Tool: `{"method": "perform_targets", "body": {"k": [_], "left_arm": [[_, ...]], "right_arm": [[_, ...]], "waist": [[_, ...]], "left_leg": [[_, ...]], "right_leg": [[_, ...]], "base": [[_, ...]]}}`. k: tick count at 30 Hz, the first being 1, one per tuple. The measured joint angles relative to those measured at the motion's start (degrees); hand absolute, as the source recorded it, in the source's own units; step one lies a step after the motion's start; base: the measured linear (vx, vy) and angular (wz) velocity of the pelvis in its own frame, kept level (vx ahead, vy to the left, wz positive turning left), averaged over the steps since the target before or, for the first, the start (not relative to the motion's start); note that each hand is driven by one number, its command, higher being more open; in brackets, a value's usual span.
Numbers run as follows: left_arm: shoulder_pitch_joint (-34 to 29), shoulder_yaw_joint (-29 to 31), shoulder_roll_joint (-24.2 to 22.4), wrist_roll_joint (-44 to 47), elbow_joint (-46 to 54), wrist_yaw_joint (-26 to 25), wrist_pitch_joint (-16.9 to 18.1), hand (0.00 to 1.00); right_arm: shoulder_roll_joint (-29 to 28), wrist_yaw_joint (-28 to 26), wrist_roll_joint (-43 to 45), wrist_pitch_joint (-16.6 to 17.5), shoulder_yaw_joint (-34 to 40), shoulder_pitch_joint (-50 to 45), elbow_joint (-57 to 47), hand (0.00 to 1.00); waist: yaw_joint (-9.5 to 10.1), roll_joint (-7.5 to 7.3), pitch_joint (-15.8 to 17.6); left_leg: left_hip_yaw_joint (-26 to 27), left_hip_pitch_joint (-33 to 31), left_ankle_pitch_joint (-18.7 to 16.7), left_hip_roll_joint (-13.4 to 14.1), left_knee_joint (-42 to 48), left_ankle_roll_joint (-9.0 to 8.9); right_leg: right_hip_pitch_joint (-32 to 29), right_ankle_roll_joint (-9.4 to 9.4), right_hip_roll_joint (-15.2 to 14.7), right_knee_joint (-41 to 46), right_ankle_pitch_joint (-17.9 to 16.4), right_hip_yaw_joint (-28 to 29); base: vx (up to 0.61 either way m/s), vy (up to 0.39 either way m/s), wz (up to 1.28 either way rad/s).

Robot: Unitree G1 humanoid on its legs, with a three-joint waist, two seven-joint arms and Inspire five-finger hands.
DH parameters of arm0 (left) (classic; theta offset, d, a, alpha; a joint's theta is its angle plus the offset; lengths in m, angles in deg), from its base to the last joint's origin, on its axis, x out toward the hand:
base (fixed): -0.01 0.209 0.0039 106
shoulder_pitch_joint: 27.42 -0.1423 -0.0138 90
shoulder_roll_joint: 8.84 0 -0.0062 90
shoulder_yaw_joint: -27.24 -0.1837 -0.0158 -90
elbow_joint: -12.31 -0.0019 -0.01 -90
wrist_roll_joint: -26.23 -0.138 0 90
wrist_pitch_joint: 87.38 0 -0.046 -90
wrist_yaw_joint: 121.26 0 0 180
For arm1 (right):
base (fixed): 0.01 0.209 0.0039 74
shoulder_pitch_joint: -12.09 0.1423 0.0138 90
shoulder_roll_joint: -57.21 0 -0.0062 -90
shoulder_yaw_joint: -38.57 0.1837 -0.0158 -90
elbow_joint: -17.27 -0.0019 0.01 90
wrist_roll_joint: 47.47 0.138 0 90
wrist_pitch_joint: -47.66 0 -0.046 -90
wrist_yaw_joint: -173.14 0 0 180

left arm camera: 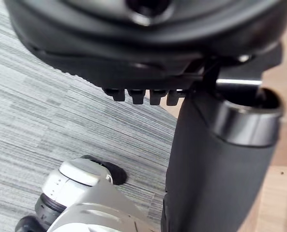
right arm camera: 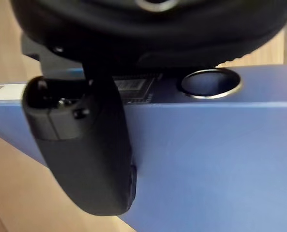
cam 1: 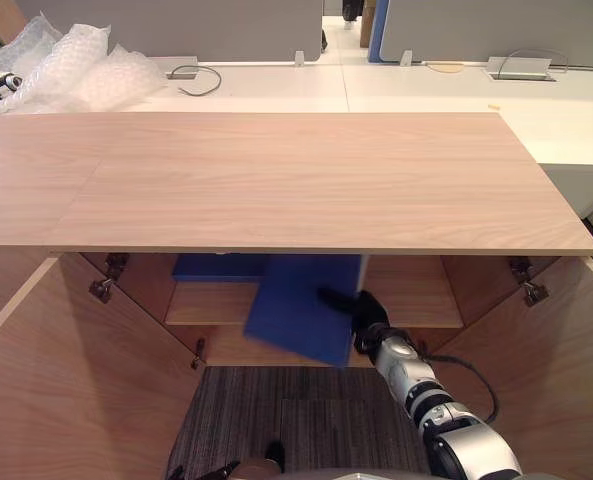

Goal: Walk over to the cabinet, pick up the folder, carry it to the office cabinet, place the folder inside the office cabinet, then close the office cabinet door

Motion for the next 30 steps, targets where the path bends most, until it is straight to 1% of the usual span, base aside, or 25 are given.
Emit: {"method": "perform_targets", "body": {"k": [1,2,3,5,6,7,8,9,10,11,12,13,14,15,16,17,19,21,22,23,24,25,27,29,30], "left_arm": [[-0.15,0.29,-0.23,0.57,0.00,-0.05,-0.17,1.00],[-0.18,0.54,-0.55,1.69,0.05,-0.12,-0.21,1.00],[-0.18,0.65,-0.63,1.75,0.05,-0.12,-0.21,1.00],[-0.18,0.86,-1.13,2.77,0.37,-0.16,-0.25,1.00],[-0.20,1.22,-1.42,2.95,0.63,-0.16,-0.26,1.00],[-0.37,1.86,-2.18,3.84,1.65,-0.42,-0.28,1.00],[-0.49,2.44,-3.10,3.89,2.60,-0.56,-0.30,1.00],[-0.60,2.43,-3.42,3.89,2.94,-0.56,-0.32,1.00],[-0.91,2.40,-4.08,3.90,3.89,-0.56,-0.49,1.00],[-0.90,2.05,-4.65,3.92,4.79,-0.52,-0.86,1.00],[-0.87,1.28,-4.71,3.98,5.21,-0.47,-0.89,1.00],[-0.79,-0.07,-4.75,4.36,6.31,-0.36,-0.89,1.00],[-0.74,-1.33,-4.61,4.72,6.93,-0.37,-0.88,1.00],[-0.59,-1.73,-4.58,4.92,6.98,-0.33,-0.88,1.00],[-0.33,-2.29,-4.62,4.93,7.33,-0.08,-0.88,1.00],[-0.34,-2.41,-4.63,4.95,7.69,0.14,-0.87,1.00],[-0.39,-3.67,-4.32,5.04,9.12,0.58,-0.80,1.00],[-0.39,-4.35,-4.25,6.35,10.09,0.87,-0.79,1.00],[-0.37,-4.50,-4.26,7.09,10.52,1.19,-0.80,1.00],[-0.37,-4.52,-4.26,7.35,10.72,1.33,-0.81,1.00],[-0.42,-4.82,-4.21,7.62,11.28,1.45,-0.82,1.00],[-0.42,-6.19,-3.88,8.33,11.45,1.55,-0.81,1.00],[-0.42,-7.33,-3.60,8.34,11.73,1.91,-0.87,1.00],[-0.45,-10.13,-2.99,8.36,12.42,2.11,-1.31,1.00],[-0.44,-10.48,-2.87,8.36,12.60,2.12,-1.37,1.00]], "right_arm": [[-0.54,1.18,7.85,0.95,1.59,0.45,0.26,0.00],[-0.79,1.46,16.56,1.84,3.36,0.47,0.32,0.00],[-0.87,1.47,18.16,1.97,3.71,0.49,0.32,0.00],[-2.57,1.49,28.69,4.36,7.28,0.57,-0.19,0.00],[-3.13,1.51,30.76,5.00,8.18,0.57,-0.64,0.00],[-4.45,1.61,34.03,6.48,10.25,0.57,-2.10,0.00],[-5.21,1.62,37.23,7.73,12.06,0.59,-4.11,0.00],[-5.78,1.66,38.60,8.44,12.66,0.62,-5.30,0.00],[-6.86,1.78,40.34,9.36,14.21,0.86,-8.19,0.00],[-7.13,2.07,40.86,10.71,14.59,1.87,-10.51,0.00],[-6.94,2.30,40.86,11.21,14.66,2.80,-11.42,0.00],[-6.14,2.85,40.87,11.67,14.77,5.04,-12.91,0.00],[-5.26,3.55,40.80,11.66,14.78,7.69,-13.70,0.00],[-4.77,3.78,40.81,11.66,14.79,9.13,-13.70,0.00],[-3.68,4.15,40.74,11.40,14.78,11.88,-13.70,0.00],[-3.19,4.58,40.44,11.08,14.77,13.16,-13.70,0.00],[-1.41,6.27,39.80,9.99,14.39,17.64,-13.65,0.00],[-0.19,7.56,38.57,8.77,14.19,22.19,-13.63,0.00],[0.55,8.05,37.69,7.88,14.07,24.77,-13.54,0.00],[0.94,8.26,37.51,7.50,13.93,25.98,-13.53,0.00],[2.06,8.47,37.42,7.16,13.39,28.14,-13.52,0.00],[3.31,8.73,37.31,6.68,12.86,30.23,-13.49,0.00],[4.69,9.13,37.32,6.22,12.16,32.53,-13.27,0.00],[6.34,9.97,37.50,6.10,11.75,34.87,-12.68,0.00],[6.51,10.04,37.53,6.13,11.75,35.17,-12.46,0.00]], "waist": [[0.33,-0.02,0.12],[1.06,-0.06,0.21],[1.16,-0.06,0.25],[1.78,0.03,1.11],[1.90,0.13,1.37],[2.32,0.50,1.95],[2.80,1.45,2.49],[2.97,2.06,2.72],[3.29,3.21,3.25],[3.46,4.33,4.01],[3.34,4.69,4.43],[3.29,4.89,5.28],[3.69,4.93,5.84],[3.74,5.05,6.31],[3.64,5.25,7.37],[3.70,5.31,7.78],[3.80,5.46,9.31],[3.75,5.44,10.44],[3.74,5.56,11.45],[3.75,5.56,12.00],[3.85,5.65,12.61],[3.94,5.84,13.22],[3.98,5.90,14.07],[4.15,6.18,15.02],[4.15,6.20,15.17]], "left_leg": [[-0.10,0.09,0.00,-0.04,0.01,0.00],[-0.09,0.16,-0.01,-0.09,0.03,0.00],[-0.09,0.15,-0.01,-0.11,0.04,-0.01],[-0.06,-0.46,-0.62,-0.26,1.48,0.07],[-0.06,-1.35,-1.60,0.12,3.25,0.19],[-0.09,-4.16,-4.58,0.44,9.18,0.31],[-0.28,-7.00,-7.70,1.21,15.32,0.32],[-0.46,-8.27,-8.97,1.72,17.94,0.37],[-0.70,-10.51,-11.09,2.75,22.16,0.46],[-1.17,-12.99,-12.42,3.56,25.78,0.62],[-1.55,-14.58,-12.96,3.73,27.57,0.78],[-1.70,-17.71,-13.96,3.73,30.96,1.04],[-1.58,-20.95,-15.44,3.45,34.63,1.27],[-1.56,-22.16,-16.15,3.23,36.44,1.36],[-1.44,-24.06,-17.38,2.81,39.84,1.79],[-1.39,-24.97,-18.10,2.58,41.17,1.87],[-1.39,-28.41,-20.41,2.15,46.56,2.08],[-1.33,-33.13,-22.62,1.90,52.27,2.15],[-1.21,-35.22,-23.59,1.86,55.16,2.23],[-1.23,-36.23,-24.04,1.85,56.57,2.13],[-1.27,-38.54,-24.87,1.89,59.55,2.10],[-1.43,-40.83,-25.75,1.95,62.39,2.05],[-1.52,-43.28,-26.57,1.99,65.40,1.99],[-1.68,-47.37,-27.94,2.19,70.07,1.88],[-1.70,-47.74,-28.01,2.21,70.51,1.88]], "right_leg": [[0.20,0.01,-0.05,0.00,0.01,-0.12],[0.28,0.02,-0.15,0.00,0.01,-0.12],[0.29,0.02,-0.18,0.00,0.01,-0.12],[0.39,0.05,-0.52,0.04,0.03,-0.13],[0.52,0.05,-0.51,0.01,0.02,-0.14],[0.45,0.07,-0.53,0.04,0.04,-0.32],[0.33,0.05,-0.10,0.17,0.01,-0.44],[0.26,0.01,0.30,0.33,-0.02,-0.53],[-0.62,-0.12,0.83,1.80,-0.82,-0.77],[-3.27,-0.05,0.67,6.32,-2.95,-1.01],[-5.46,-0.04,0.20,9.72,-4.53,-1.21],[-10.49,0.20,-1.64,17.97,-7.97,-1.62],[-14.98,0.33,-3.87,25.16,-11.02,-2.84],[-16.36,0.39,-4.85,28.03,-12.30,-2.93],[-18.81,0.58,-6.68,33.33,-14.52,-3.16],[-19.84,0.64,-7.60,35.58,-15.60,-3.34],[-23.83,0.69,-10.05,42.83,-18.99,-3.22],[-28.67,0.37,-12.34,50.14,-22.06,-2.81],[-30.94,0.12,-13.54,53.80,-23.48,-2.68],[-31.90,0.04,-14.03,55.48,-24.10,-2.59],[-34.29,-0.30,-15.18,59.01,-25.19,-2.60],[-36.56,-0.64,-15.91,62.18,-26.34,-2.25],[-39.02,-0.93,-16.63,65.49,-27.63,-1.60],[-43.22,-1.31,-17.55,70.42,-29.40,-0.58],[-43.62,-1.36,-17.63,70.91,-29.53,-0.50]], "base": [[-0.03,0.008,0.03],[-0.03,0.007,0.02],[-0.04,0.009,-0.01],[-0.05,0.011,0.00],[-0.08,0.007,-0.01],[-0.10,0.028,0.00],[-0.08,0.024,0.00],[-0.08,0.041,0.01],[-0.09,0.053,0.02],[-0.11,0.067,0.06],[-0.10,0.073,0.10],[-0.07,0.046,0.05],[-0.06,0.030,0.02],[-0.05,0.005,0.01],[-0.04,-0.004,0.06],[-0.07,-0.003,0.10],[-0.09,-0.009,0.08],[-0.11,-0.043,0.01],[-0.10,-0.061,-0.01],[-0.11,-0.061,0.00],[-0.09,-0.045,0.03],[-0.09,-0.037,0.03],[-0.07,-0.006,0.00],[-0.09,0.032,-0.03],[-0.08,0.057,-0.03]]}}
